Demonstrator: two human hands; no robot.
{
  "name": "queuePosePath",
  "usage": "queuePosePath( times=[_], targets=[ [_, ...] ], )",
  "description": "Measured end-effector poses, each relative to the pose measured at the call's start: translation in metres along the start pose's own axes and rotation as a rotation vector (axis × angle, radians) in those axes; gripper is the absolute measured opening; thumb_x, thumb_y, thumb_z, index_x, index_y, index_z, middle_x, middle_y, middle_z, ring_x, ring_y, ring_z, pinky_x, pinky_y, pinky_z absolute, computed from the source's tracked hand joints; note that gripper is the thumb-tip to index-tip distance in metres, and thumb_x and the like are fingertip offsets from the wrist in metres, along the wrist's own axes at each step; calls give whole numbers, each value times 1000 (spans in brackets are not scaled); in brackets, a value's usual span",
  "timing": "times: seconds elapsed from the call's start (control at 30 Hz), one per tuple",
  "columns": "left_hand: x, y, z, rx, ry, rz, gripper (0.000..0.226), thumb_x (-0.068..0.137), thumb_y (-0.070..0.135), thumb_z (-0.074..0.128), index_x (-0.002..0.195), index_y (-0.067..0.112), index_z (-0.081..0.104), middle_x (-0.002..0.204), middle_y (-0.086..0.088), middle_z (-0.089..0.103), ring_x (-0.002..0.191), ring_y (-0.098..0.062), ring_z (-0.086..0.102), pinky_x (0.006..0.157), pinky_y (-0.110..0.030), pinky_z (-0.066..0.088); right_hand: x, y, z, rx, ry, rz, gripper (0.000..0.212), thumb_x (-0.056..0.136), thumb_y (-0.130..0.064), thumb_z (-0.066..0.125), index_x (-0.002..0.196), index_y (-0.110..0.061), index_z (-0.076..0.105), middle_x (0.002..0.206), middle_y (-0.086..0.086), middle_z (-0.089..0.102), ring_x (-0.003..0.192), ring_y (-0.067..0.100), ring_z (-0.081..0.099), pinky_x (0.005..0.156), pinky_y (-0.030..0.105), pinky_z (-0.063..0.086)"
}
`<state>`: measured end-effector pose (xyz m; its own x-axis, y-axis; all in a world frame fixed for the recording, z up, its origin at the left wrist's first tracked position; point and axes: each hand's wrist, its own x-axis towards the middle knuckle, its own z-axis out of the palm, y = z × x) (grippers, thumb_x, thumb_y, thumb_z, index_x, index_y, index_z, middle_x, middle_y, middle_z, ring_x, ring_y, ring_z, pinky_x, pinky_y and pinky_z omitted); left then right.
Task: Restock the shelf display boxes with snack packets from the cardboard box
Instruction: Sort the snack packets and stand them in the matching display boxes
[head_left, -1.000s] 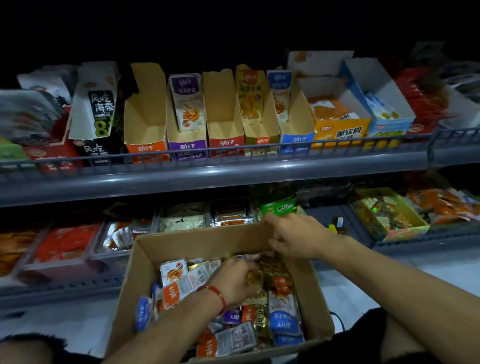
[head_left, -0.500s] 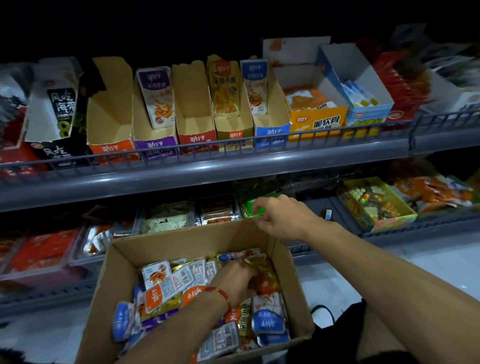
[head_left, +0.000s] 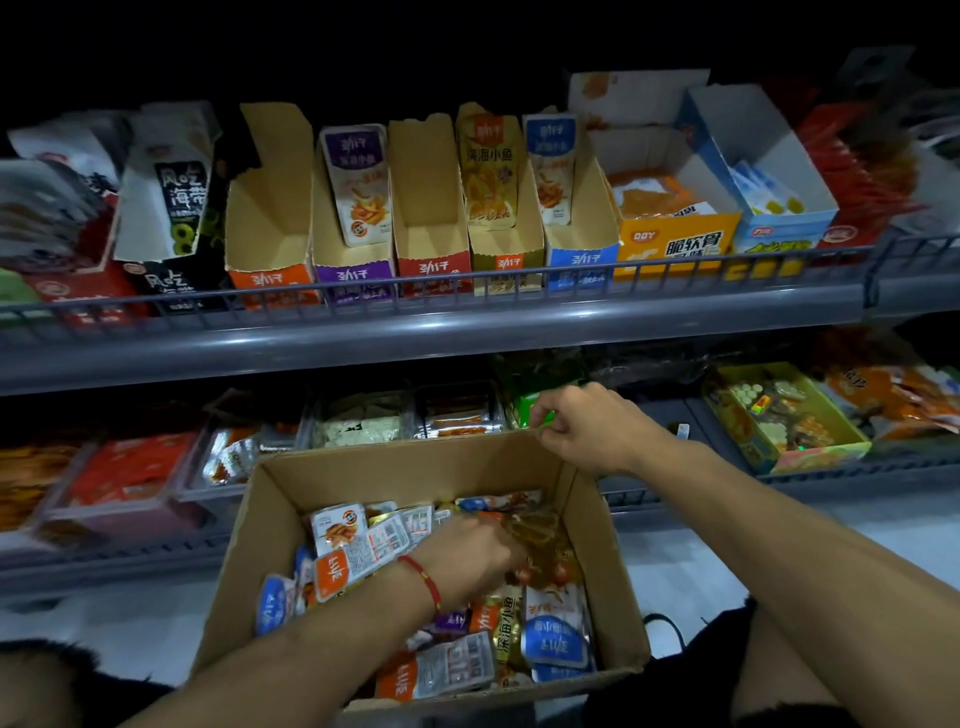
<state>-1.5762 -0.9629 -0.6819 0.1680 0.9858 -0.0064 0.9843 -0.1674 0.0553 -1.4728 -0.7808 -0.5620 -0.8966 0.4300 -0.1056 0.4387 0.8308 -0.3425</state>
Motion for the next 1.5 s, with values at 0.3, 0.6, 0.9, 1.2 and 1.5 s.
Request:
queuePosePath(
  times=[0.3,0.6,0.9,1.2,1.5],
  targets=[
    [-41,-35,-108,-1057,460,-435,26,81,-10,74,77,16,73,103,1,75,98,-8,71,83,-21,56,-11,-24,-1,700,-600,-91,48,96,-19,68,141,-27,54,134,-8,65,125,8,59,106,30,47],
    [-42,-28,-140,-1914,689,-680,29,94,13,58,121,18,63,118,-15,71,98,-31,67,75,-42,59,-15,-52,-16,1047,-303,-124,6,93,-20,70,94,-13,69,92,9,74,87,22,71,80,34,55],
    [-48,-9,-147,-1625,522,-621,26,88,-3,69,112,5,64,97,-18,74,86,-33,74,73,-36,62,-22,-46,-34,1075,83,1,25,89,-20,71,109,-6,67,99,11,78,87,20,72,71,31,51],
    [-40,-26,-164,-1123,665,-514,24,90,8,72,108,23,71,95,2,74,89,-12,71,78,-30,60,-23,-56,-111,735,332,-135,14,88,-17,73,101,-22,72,92,-3,76,86,6,72,71,19,56],
    [-41,-80,-181,-139,865,-535,34,85,11,63,119,12,67,123,-3,63,129,-23,48,112,-45,39,89,-52,-222,274,857,-136,21,96,-31,69,115,-23,66,109,-1,70,104,16,67,89,42,58]
  ],
)
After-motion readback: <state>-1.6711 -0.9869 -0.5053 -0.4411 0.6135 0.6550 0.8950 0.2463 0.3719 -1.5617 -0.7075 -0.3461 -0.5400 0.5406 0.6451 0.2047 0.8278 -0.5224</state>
